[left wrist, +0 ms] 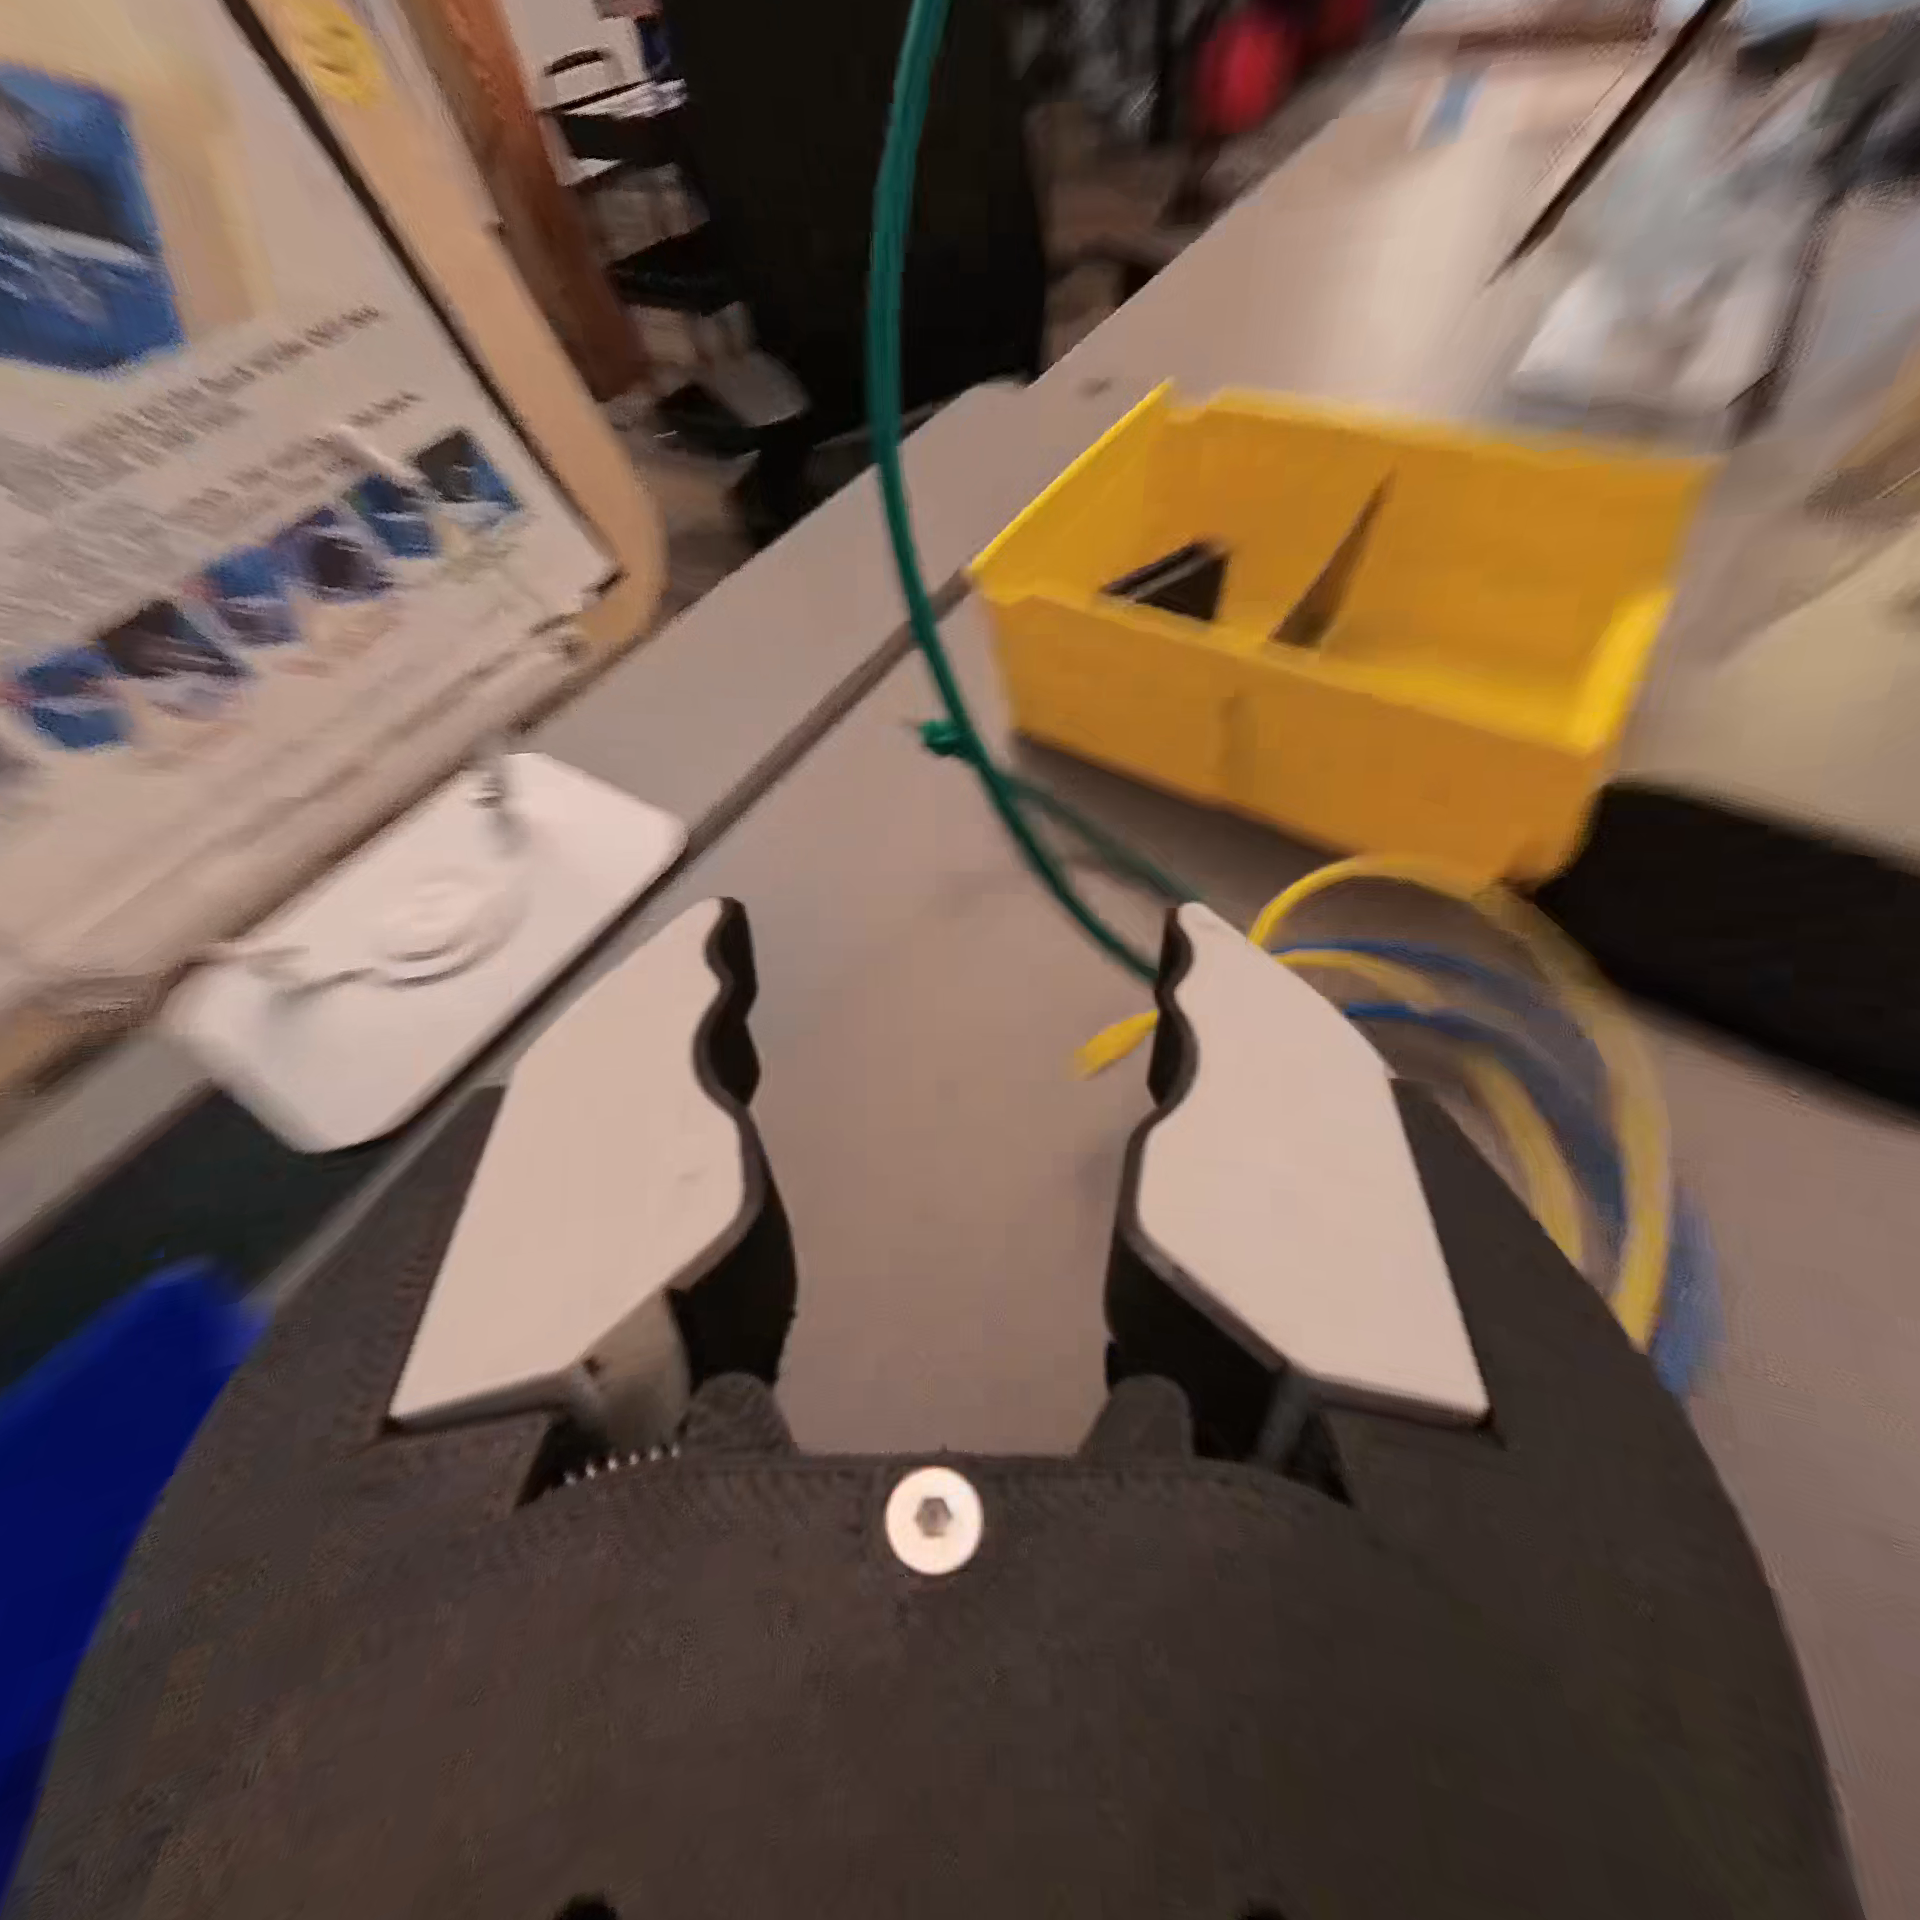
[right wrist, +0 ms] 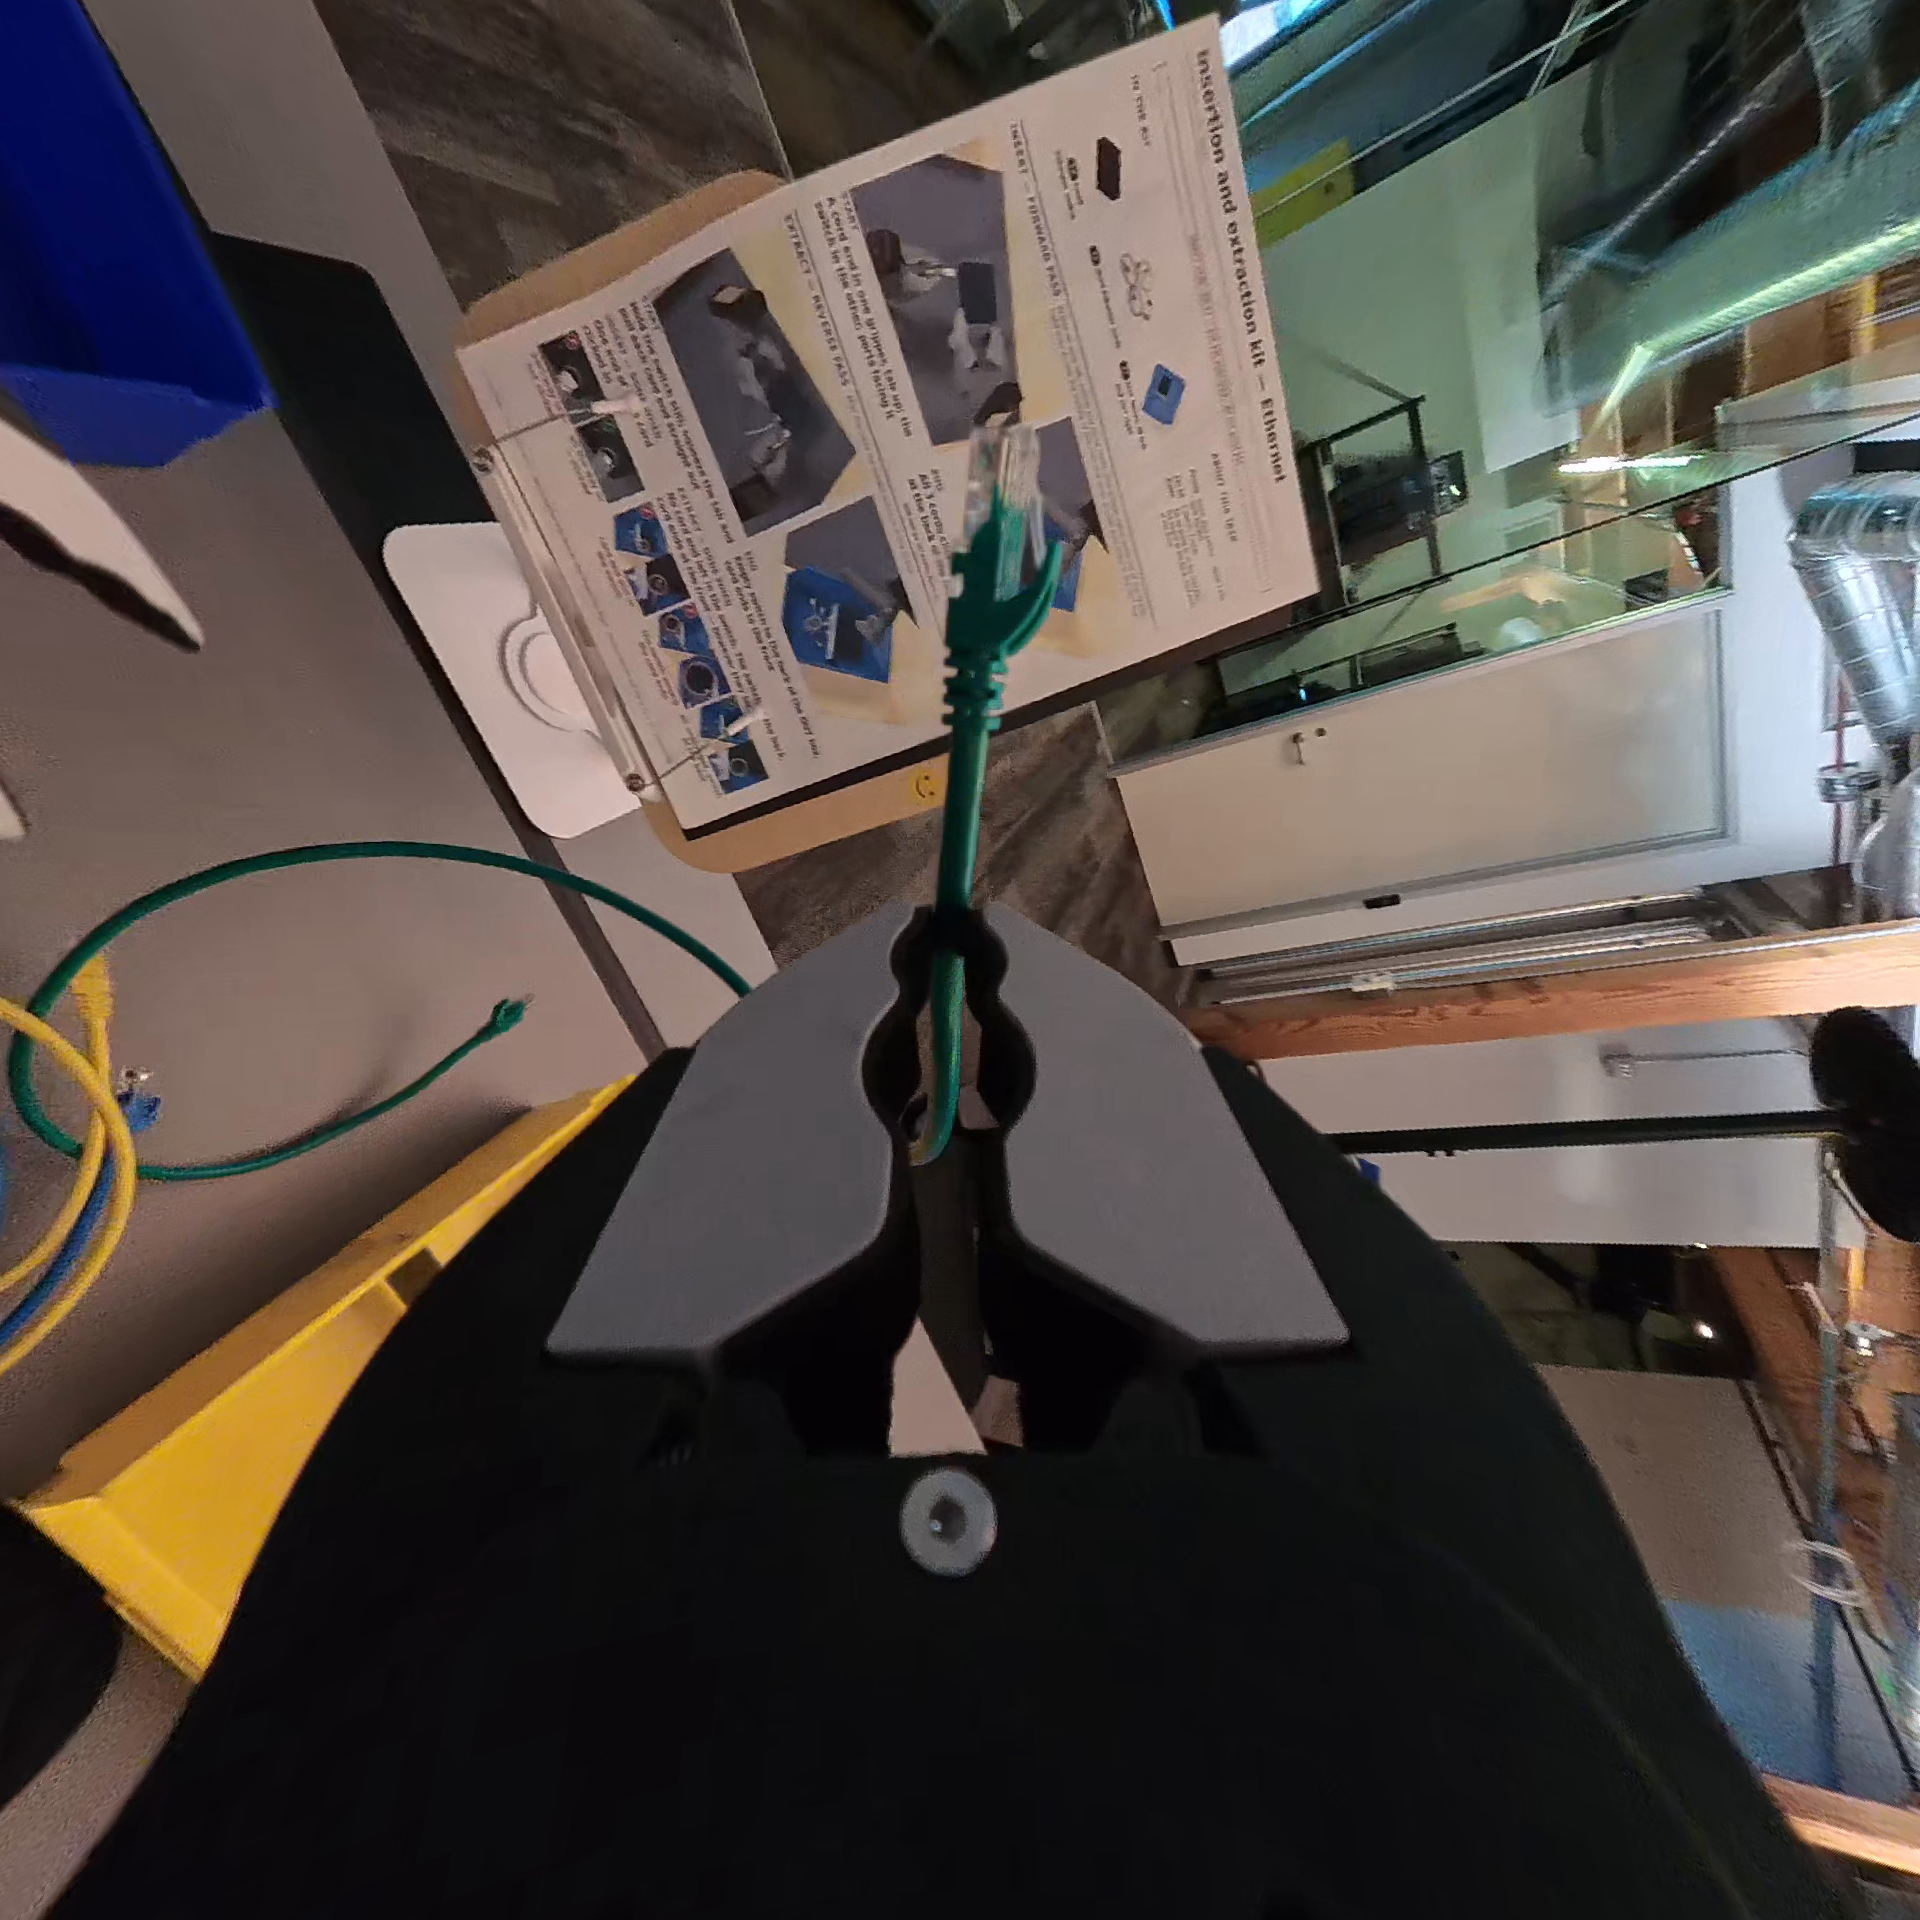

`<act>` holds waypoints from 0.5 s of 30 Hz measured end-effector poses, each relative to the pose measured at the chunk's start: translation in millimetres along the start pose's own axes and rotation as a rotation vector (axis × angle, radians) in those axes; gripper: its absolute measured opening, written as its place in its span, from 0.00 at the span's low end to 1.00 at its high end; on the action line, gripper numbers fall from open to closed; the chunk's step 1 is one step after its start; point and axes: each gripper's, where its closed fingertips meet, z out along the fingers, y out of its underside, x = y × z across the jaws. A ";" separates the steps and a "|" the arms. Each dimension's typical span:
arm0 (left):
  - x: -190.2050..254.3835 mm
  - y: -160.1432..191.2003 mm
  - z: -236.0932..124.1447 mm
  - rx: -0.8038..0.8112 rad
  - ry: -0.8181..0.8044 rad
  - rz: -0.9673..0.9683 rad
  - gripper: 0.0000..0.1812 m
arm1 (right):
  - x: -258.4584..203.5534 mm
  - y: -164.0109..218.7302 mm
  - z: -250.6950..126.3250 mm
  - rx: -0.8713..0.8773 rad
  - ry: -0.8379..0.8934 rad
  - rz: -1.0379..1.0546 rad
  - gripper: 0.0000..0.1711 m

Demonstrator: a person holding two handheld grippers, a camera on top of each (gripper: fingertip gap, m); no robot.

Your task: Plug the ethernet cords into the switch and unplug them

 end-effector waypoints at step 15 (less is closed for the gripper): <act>20.4 58.2 68.3 -0.119 0.149 -0.139 0.01 | 13.1 40.2 -27.9 -0.071 0.046 0.038 0.04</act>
